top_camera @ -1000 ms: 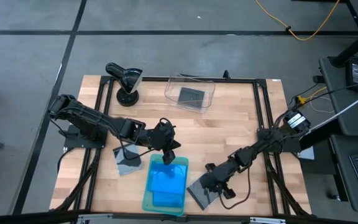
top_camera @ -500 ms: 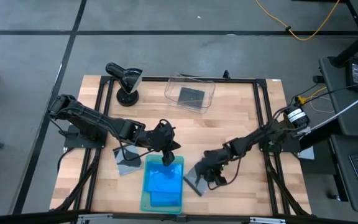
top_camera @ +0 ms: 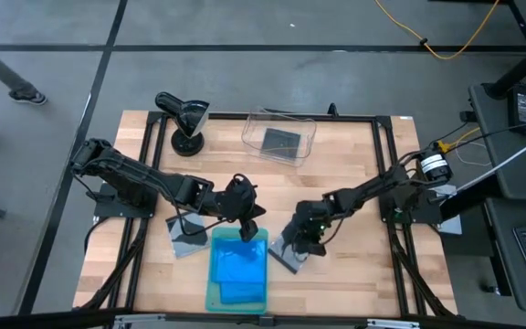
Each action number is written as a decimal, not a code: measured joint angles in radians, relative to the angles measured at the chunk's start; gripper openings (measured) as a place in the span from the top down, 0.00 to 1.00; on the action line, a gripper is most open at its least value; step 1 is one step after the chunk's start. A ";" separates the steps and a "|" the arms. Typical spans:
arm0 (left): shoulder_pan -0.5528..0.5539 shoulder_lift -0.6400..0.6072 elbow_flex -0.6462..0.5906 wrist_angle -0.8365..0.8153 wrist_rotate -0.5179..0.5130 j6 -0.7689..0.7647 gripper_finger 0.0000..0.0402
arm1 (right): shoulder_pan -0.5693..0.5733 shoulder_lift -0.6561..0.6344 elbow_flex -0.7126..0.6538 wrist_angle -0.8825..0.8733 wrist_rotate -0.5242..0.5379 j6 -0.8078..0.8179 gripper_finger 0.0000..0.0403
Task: Pick & place jewel cases by type
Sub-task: Put the right black cd case into the transparent bin
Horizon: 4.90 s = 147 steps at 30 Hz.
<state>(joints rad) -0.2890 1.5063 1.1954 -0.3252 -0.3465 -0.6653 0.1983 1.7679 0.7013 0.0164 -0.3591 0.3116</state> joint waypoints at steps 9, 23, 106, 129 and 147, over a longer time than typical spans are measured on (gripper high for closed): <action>0.007 0.000 0.000 0.016 -0.025 -0.003 0.99 | -0.045 -0.085 0.000 -0.201 0.064 -0.066 0.98; 0.019 0.000 0.000 0.021 -0.048 -0.004 0.99 | -0.280 -0.234 -0.013 -0.242 0.180 -0.086 0.98; 0.133 0.001 0.000 -0.038 -0.056 -0.023 0.99 | -0.270 0.172 0.368 -0.244 -0.031 -0.440 0.98; 0.143 -0.029 0.002 -0.061 -0.060 -0.046 0.99 | -0.279 -0.111 0.463 -0.488 0.270 -0.369 0.98; 0.271 -0.022 0.002 -0.114 0.023 -0.156 0.99 | -0.378 -0.550 -0.111 -0.394 0.444 -0.187 0.98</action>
<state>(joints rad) -0.0183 1.4843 1.1969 -0.4388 -0.3234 -0.8213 -0.1794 1.2183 0.5902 -0.3773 0.0853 0.1244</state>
